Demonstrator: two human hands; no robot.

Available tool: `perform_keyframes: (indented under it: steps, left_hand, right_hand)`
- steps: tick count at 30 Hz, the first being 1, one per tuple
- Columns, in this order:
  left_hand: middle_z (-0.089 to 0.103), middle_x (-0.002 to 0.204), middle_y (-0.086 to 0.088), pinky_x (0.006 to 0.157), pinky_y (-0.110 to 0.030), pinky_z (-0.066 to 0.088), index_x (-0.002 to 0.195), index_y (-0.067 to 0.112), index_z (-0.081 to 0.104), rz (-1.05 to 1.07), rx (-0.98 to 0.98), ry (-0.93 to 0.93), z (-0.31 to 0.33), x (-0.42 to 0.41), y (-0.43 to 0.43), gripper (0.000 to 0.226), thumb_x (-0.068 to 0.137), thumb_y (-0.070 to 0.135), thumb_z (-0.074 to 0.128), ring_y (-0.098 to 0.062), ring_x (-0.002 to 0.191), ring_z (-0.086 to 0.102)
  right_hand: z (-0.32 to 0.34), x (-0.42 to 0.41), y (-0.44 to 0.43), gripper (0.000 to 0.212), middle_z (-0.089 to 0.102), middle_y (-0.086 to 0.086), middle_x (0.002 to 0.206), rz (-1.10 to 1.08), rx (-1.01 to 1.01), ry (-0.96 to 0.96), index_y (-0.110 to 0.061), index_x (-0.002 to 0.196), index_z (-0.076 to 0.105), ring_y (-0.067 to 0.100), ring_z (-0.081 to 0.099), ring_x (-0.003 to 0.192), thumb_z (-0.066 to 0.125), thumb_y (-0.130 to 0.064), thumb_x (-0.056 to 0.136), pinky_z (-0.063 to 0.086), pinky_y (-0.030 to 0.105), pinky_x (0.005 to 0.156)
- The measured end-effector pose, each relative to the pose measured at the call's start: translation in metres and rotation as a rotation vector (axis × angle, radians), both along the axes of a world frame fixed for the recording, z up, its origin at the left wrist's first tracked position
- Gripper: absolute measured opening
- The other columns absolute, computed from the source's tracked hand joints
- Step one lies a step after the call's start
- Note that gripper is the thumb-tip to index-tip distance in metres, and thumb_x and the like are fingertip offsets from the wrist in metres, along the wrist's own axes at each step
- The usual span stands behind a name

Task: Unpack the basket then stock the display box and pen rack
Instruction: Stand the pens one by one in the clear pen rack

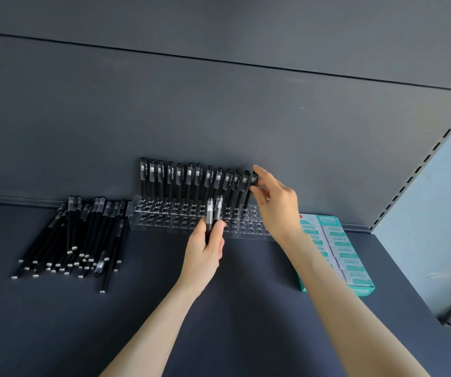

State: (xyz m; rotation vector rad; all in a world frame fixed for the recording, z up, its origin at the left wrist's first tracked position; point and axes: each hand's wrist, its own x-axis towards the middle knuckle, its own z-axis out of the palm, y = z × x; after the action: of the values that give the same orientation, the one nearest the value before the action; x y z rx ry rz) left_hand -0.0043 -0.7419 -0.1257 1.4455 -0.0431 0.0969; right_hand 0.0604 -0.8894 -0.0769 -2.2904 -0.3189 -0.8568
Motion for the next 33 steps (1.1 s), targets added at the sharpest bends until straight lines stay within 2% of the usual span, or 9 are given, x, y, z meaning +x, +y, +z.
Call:
perform_keyframes:
  steps: [5, 10, 13, 16, 19, 21, 25, 29, 33]
  left_hand:
    - [0.030, 0.059, 0.000, 0.038, -0.016, 0.022, 0.092, 0.018, 0.057, -0.018, -0.006, -0.002, 0.000, 0.000, 0.000, 0.015, 0.099, 0.027, 0.048, -0.007, 0.045, 0.024]
    - [0.030, 0.053, 0.009, 0.040, -0.014, 0.024, 0.075, 0.023, 0.053, -0.076, 0.053, -0.041, 0.001, 0.000, 0.000, 0.022, 0.097, 0.027, 0.054, -0.008, 0.045, 0.026]
    - [0.034, 0.052, 0.008, 0.041, -0.014, 0.025, 0.068, 0.022, 0.050, -0.127, 0.082, -0.064, 0.001, -0.003, -0.002, 0.027, 0.094, 0.026, 0.058, -0.009, 0.045, 0.029]
    - [0.039, 0.054, 0.004, 0.040, -0.016, 0.025, 0.083, 0.008, 0.057, -0.172, 0.077, -0.048, 0.001, -0.007, -0.005, 0.021, 0.092, 0.026, 0.061, -0.009, 0.043, 0.030]
    - [0.045, 0.057, -0.001, 0.038, -0.016, 0.024, 0.094, -0.004, 0.058, -0.180, 0.008, 0.014, 0.002, -0.007, -0.006, 0.029, 0.092, 0.024, 0.061, -0.008, 0.042, 0.030]
    - [0.046, 0.058, -0.002, 0.037, -0.016, 0.022, 0.092, 0.000, 0.062, -0.189, -0.028, 0.030, 0.003, -0.007, -0.006, 0.022, 0.092, 0.022, 0.060, -0.008, 0.041, 0.028]
    - [0.048, 0.060, 0.000, 0.037, -0.018, 0.021, 0.083, 0.012, 0.060, -0.198, -0.012, 0.040, 0.003, -0.008, -0.007, 0.015, 0.093, 0.023, 0.059, -0.009, 0.043, 0.028]
    - [0.053, 0.068, 0.001, 0.039, -0.018, 0.021, 0.085, 0.005, 0.055, -0.128, -0.038, 0.077, 0.003, -0.005, -0.005, 0.029, 0.094, 0.032, 0.054, -0.010, 0.046, 0.029]
    - [0.056, 0.065, 0.007, 0.038, -0.020, 0.023, 0.097, 0.018, 0.062, -0.081, -0.028, 0.069, 0.002, -0.003, -0.002, 0.023, 0.099, 0.034, 0.045, -0.009, 0.044, 0.035]
  right_hand:
    - [0.004, -0.005, -0.001, 0.033, 0.070, 0.002, 0.093, -0.051, 0.008, 0.050, -0.016, 0.123, 0.055, 0.024, 0.065, 0.075, 0.059, -0.014, 0.090, 0.053, 0.041, 0.075]
    - [0.004, -0.028, 0.001, 0.027, 0.063, -0.013, 0.085, -0.023, 0.249, 0.038, -0.019, 0.112, 0.057, 0.002, 0.056, 0.068, 0.066, -0.021, 0.087, 0.048, 0.020, 0.068]
    - [0.005, -0.043, 0.004, 0.018, 0.067, -0.012, 0.074, 0.176, 0.476, 0.288, -0.025, 0.095, 0.063, 0.004, 0.061, 0.069, 0.073, -0.028, 0.080, 0.048, 0.016, 0.068]
    - [0.004, -0.051, 0.005, 0.016, 0.071, 0.001, 0.077, 0.284, 0.525, 0.426, -0.025, 0.091, 0.065, 0.010, 0.065, 0.070, 0.074, -0.021, 0.079, 0.051, 0.020, 0.067]
    - [0.006, -0.054, 0.001, 0.016, 0.073, 0.000, 0.081, 0.306, 0.703, 0.362, -0.018, 0.096, 0.064, 0.006, 0.067, 0.076, 0.067, -0.006, 0.084, 0.049, 0.014, 0.069]
    - [0.007, -0.056, -0.002, 0.018, 0.073, -0.003, 0.084, 0.329, 0.808, 0.353, -0.014, 0.100, 0.061, 0.007, 0.069, 0.080, 0.061, -0.001, 0.087, 0.050, 0.014, 0.073]
    - [0.003, -0.061, -0.001, 0.030, 0.073, -0.005, 0.079, 0.343, 0.622, 0.384, -0.025, 0.105, 0.056, 0.012, 0.069, 0.075, 0.060, -0.001, 0.088, 0.053, 0.023, 0.077]
    - [0.007, -0.057, -0.002, 0.035, 0.070, 0.006, 0.082, 0.171, 0.630, 0.185, -0.026, 0.113, 0.052, 0.022, 0.068, 0.077, 0.061, -0.004, 0.088, 0.053, 0.031, 0.079]
    - [0.025, -0.035, -0.015, 0.034, 0.067, -0.012, 0.078, -0.015, 0.572, -0.016, -0.033, 0.107, 0.048, 0.011, 0.065, 0.077, 0.062, -0.008, 0.087, 0.048, 0.019, 0.076]
